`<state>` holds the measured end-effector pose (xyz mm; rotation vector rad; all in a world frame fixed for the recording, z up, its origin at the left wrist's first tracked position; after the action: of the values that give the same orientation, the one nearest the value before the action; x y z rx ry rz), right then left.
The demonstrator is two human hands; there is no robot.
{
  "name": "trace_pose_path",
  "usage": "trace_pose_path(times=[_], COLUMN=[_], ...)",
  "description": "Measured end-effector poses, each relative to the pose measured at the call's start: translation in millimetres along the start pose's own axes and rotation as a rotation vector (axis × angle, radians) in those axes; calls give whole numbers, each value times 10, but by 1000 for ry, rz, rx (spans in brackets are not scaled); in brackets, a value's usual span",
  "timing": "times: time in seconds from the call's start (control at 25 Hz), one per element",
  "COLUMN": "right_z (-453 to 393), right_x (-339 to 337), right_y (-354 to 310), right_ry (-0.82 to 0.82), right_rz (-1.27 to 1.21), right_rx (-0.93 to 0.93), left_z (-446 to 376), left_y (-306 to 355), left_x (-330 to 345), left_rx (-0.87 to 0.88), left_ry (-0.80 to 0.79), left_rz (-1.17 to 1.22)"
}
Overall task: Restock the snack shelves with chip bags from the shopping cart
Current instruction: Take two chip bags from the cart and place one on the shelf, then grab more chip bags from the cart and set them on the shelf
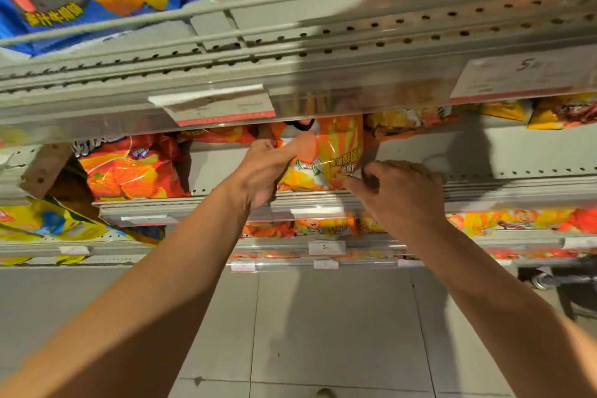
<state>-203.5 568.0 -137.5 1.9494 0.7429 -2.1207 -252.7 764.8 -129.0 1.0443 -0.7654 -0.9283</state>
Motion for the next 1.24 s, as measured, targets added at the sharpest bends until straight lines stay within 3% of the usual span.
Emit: trace_pose_path(times=[0.12, 0.36, 0.52, 0.6, 0.72, 0.92, 1.24], right_z=[-26, -20, 100, 280, 730, 1965, 3536], right_x=[21, 63, 45, -21, -155, -629, -2278], right_y=[5, -29, -8, 107, 603, 2298, 5055], right_ry=[12, 79, 126, 179, 297, 178, 648], right_rz=[-11, 2, -43, -222, -411, -402, -467], right_rx=[38, 118, 39, -74, -66, 376, 701], left_z=[-23, -15, 220, 505, 888, 1168, 1921], left_y=[-24, 46, 71, 118, 8, -176, -129], left_x=[-27, -9, 51, 222, 746, 2296, 6243], left_rx=[11, 106, 132, 350, 666, 707, 871], left_ry=[-20, 267, 403, 426, 205, -138, -648], left_rz=[-89, -146, -516, -746, -813, -674, -631])
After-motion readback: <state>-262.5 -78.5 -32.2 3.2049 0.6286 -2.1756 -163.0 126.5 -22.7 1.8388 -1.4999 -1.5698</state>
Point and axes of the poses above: each hand's wrist, its own z-axis away from the middle knuckle, its own x-axis out of the palm, y = z × x, the point moved 4 cm from there along -z, towards the middle knuckle, and after that the axes turned 6 degrees about z, right-handed, at the moved point
